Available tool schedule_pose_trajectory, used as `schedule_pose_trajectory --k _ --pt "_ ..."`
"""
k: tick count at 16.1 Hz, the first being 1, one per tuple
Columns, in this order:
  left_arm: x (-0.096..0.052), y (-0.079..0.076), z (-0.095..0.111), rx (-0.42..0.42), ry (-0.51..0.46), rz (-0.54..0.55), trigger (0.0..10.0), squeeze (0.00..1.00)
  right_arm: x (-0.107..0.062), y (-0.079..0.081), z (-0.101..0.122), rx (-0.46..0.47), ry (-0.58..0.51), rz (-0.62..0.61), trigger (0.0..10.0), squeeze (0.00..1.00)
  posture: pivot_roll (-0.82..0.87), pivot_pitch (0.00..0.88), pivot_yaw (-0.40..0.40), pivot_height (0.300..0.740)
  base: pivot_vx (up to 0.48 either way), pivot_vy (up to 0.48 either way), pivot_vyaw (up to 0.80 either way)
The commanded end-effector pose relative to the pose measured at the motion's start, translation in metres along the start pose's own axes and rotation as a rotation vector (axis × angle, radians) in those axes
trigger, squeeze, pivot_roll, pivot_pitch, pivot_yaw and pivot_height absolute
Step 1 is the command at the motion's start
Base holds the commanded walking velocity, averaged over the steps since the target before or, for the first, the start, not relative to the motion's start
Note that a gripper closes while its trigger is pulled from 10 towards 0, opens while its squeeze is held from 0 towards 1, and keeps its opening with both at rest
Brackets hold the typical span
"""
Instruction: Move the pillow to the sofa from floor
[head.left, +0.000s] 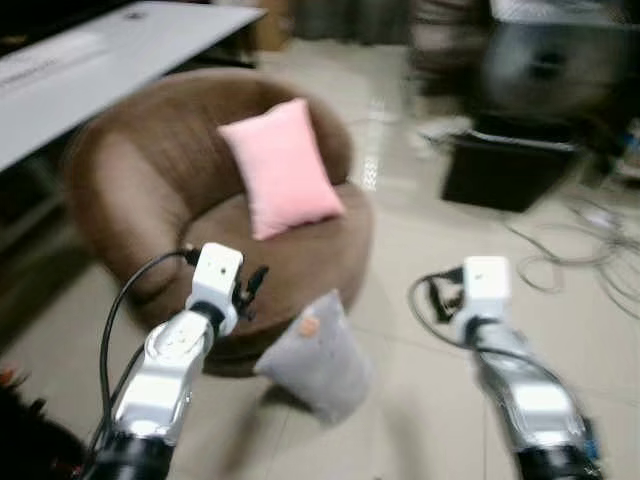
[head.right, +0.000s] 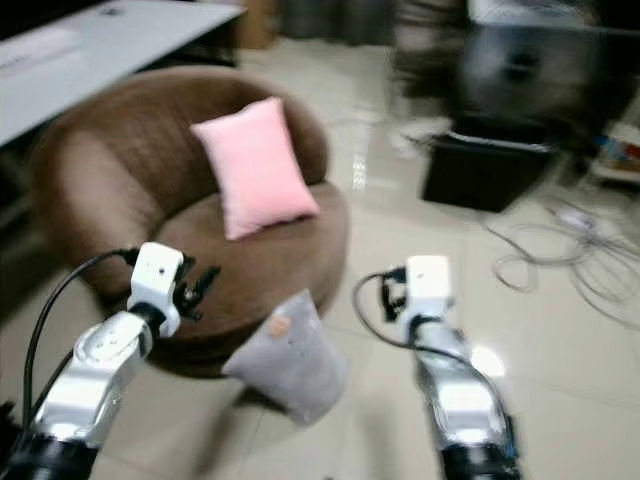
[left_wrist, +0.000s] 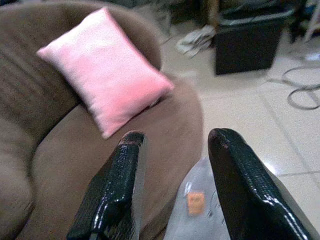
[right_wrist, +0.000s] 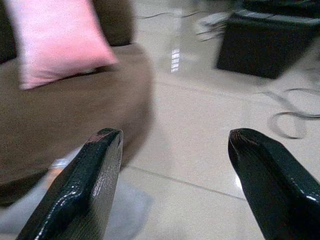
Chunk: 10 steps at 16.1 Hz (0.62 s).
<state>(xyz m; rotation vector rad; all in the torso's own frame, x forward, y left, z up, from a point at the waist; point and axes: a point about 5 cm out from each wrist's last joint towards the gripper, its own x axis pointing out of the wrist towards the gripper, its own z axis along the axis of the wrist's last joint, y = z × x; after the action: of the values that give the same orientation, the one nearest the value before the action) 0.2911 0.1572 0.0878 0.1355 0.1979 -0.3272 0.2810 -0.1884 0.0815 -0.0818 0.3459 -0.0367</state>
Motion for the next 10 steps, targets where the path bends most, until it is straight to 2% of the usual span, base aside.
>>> schedule_pose_trajectory --k 1,3,4,6,7,10 --pt "0.0 0.0 -0.002 -0.002 -0.001 0.012 10.0 0.0 -0.003 -0.003 0.003 -0.007 0.005 -0.004 10.0 0.0 -0.05 0.0 0.022 0.74 0.0 0.469 -0.49" --pt "-0.004 -0.001 -0.006 -0.021 -0.01 0.046 10.0 0.0 -0.006 -0.011 0.012 -0.022 0.002 -0.001 10.0 0.0 -0.03 0.0 -0.034 0.74 0.0 0.478 -0.49" --pt "-0.008 -0.001 -0.007 -0.019 -0.008 0.053 10.0 0.0 -0.002 -0.009 0.008 -0.017 0.014 0.004 10.0 0.0 0.02 0.0 -0.042 0.74 0.0 0.472 -0.49" --pt "-0.018 0.003 -0.009 0.001 -0.003 0.062 10.0 0.0 0.003 0.004 -0.01 0.004 0.065 0.019 10.0 0.0 0.04 0.0 -0.044 0.74 0.0 0.478 -0.48" --pt "-0.019 0.005 -0.01 0.004 -0.002 0.07 10.0 0.0 0.002 0.008 -0.012 0.008 0.073 0.026 10.0 0.0 0.06 0.0 -0.039 0.74 0.0 0.472 -0.49" --pt "-0.022 0.014 -0.007 0.026 -0.001 0.088 10.0 0.0 0.003 0.032 -0.024 0.025 0.103 0.088 10.0 0.0 0.08 0.0 -0.016 0.74 0.0 0.479 -0.43"
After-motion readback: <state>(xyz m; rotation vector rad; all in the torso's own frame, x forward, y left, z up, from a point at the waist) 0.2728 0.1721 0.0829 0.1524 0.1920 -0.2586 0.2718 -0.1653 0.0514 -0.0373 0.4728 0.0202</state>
